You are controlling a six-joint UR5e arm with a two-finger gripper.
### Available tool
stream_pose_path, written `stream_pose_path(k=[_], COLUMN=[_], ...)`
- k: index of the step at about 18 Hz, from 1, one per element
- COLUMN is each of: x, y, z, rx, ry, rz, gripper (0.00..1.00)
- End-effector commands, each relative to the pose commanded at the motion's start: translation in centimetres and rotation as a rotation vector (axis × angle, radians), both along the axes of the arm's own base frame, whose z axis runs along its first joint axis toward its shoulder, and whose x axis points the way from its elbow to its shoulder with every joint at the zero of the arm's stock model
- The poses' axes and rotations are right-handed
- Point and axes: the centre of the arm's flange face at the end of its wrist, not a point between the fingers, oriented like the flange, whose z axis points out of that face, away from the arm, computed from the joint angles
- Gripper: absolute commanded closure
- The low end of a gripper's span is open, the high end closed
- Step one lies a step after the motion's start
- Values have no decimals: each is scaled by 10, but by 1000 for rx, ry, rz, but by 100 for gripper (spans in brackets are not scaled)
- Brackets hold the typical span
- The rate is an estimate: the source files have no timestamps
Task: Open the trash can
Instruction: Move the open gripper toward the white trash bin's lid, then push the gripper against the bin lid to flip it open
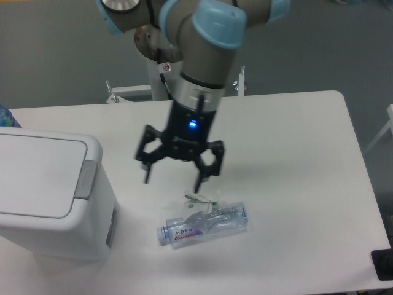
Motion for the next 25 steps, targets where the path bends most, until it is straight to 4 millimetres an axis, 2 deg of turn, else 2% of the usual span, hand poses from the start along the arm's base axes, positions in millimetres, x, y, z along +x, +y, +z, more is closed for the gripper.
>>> stream_pose_path(k=[4, 7, 9, 11, 25], x=[14, 16, 27, 31, 35], y=[6, 12, 18, 19, 28], z=[-2, -14, -17, -16, -29], rx=[-4, -19, -26, -24, -41], ry=[-5, -17, -20, -22, -34], rz=[-22, -31, -48, -51, -62], gripper=[0, 0, 0, 0, 0])
